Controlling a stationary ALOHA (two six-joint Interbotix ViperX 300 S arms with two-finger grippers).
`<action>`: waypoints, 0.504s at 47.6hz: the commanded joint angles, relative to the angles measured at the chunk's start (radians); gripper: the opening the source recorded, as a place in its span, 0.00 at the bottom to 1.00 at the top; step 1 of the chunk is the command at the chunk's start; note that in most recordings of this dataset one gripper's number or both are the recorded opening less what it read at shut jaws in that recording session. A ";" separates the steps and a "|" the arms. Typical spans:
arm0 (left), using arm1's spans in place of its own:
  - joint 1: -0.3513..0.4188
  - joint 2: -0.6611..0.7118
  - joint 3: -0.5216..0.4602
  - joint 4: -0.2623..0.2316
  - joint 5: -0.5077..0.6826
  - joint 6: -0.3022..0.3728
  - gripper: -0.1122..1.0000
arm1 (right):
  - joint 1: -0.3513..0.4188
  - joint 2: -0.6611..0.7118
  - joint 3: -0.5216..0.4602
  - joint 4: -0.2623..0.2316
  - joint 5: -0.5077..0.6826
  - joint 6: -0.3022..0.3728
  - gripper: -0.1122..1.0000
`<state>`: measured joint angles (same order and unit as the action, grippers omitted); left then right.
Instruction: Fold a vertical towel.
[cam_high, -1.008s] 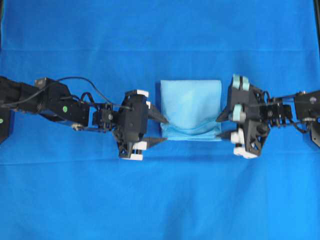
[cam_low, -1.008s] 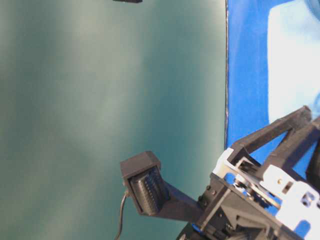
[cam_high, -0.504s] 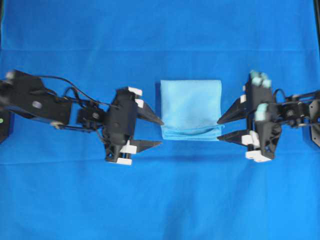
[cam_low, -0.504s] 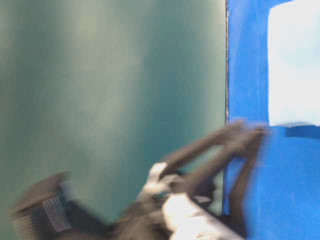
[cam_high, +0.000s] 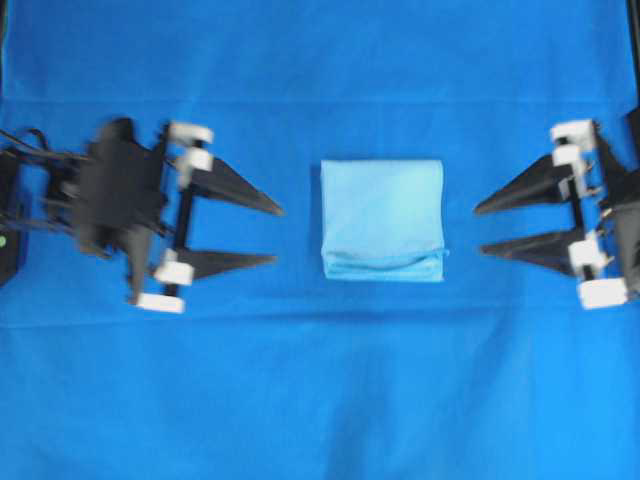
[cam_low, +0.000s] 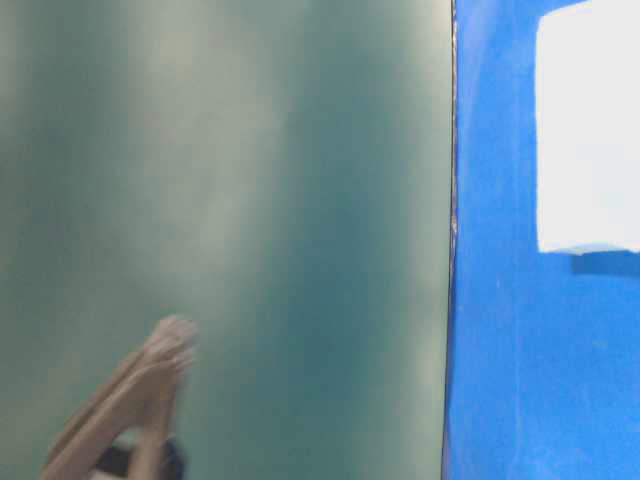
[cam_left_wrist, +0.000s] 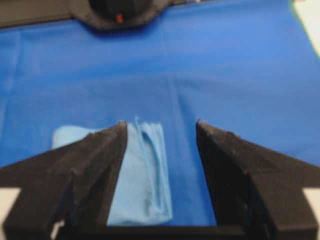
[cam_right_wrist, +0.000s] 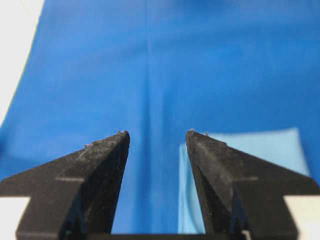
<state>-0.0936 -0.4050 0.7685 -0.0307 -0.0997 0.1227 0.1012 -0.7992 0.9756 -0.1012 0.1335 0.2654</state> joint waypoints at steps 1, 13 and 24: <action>-0.002 -0.083 0.014 0.002 -0.003 0.000 0.59 | 0.002 -0.058 -0.025 -0.031 0.017 -0.003 0.60; 0.008 -0.316 0.140 0.002 0.021 -0.014 0.59 | -0.002 -0.225 -0.009 -0.077 0.124 -0.003 0.59; 0.017 -0.543 0.272 0.000 0.071 -0.015 0.59 | -0.034 -0.379 0.086 -0.086 0.138 0.002 0.59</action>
<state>-0.0859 -0.9004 1.0232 -0.0307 -0.0368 0.1104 0.0874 -1.1367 1.0446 -0.1825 0.2746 0.2638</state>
